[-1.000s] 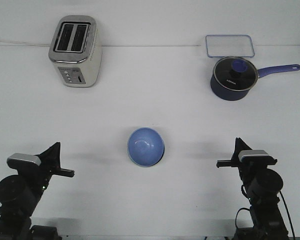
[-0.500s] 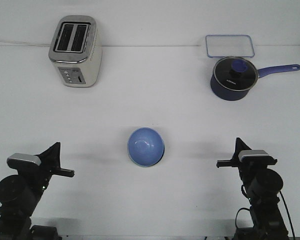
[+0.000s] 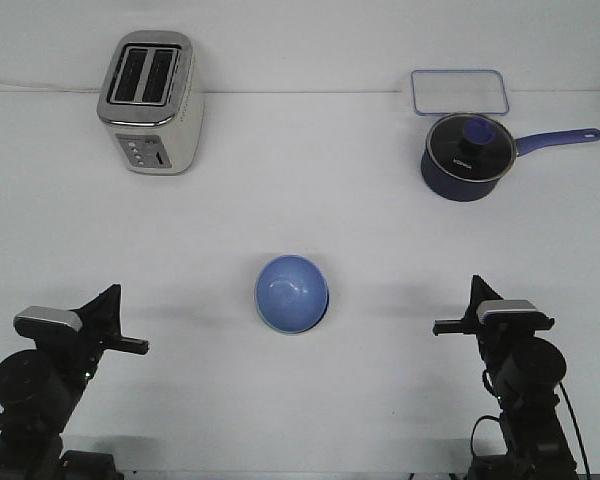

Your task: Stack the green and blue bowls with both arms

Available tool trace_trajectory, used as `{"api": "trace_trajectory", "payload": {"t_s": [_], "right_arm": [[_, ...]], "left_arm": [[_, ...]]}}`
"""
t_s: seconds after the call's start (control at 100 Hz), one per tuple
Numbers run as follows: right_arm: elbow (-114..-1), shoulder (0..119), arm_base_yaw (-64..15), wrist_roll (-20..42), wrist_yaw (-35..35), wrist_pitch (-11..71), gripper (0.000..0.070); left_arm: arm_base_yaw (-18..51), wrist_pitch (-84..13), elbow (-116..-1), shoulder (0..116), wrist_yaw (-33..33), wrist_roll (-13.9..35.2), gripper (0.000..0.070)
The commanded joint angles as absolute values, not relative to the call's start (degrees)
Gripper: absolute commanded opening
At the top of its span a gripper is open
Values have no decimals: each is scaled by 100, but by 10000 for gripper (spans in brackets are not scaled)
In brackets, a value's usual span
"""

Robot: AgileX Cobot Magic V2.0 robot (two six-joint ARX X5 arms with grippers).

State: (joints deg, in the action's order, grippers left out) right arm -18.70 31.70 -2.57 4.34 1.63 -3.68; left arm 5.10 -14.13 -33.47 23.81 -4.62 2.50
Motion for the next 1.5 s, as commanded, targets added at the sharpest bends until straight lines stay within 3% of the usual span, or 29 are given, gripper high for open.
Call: {"api": "trace_trajectory", "payload": {"t_s": [0.0, 0.59, 1.03, 1.49], "right_arm": [[-1870, 3192, -266, 469, 145, -427, 8], [-1870, 3192, -266, 469, 145, -427, 8], [-1870, 3192, -266, 469, 145, -427, 8], [-1870, 3192, -266, 469, 145, -429, 8]], "left_arm": [[517, -1361, -3378, 2379, -449, 224, 12], [475, -1133, -3120, 1481, -443, 82, 12], [408, 694, -956, 21, -443, 43, 12], [213, 1529, -172, 19, -401, 45, 12]]}}
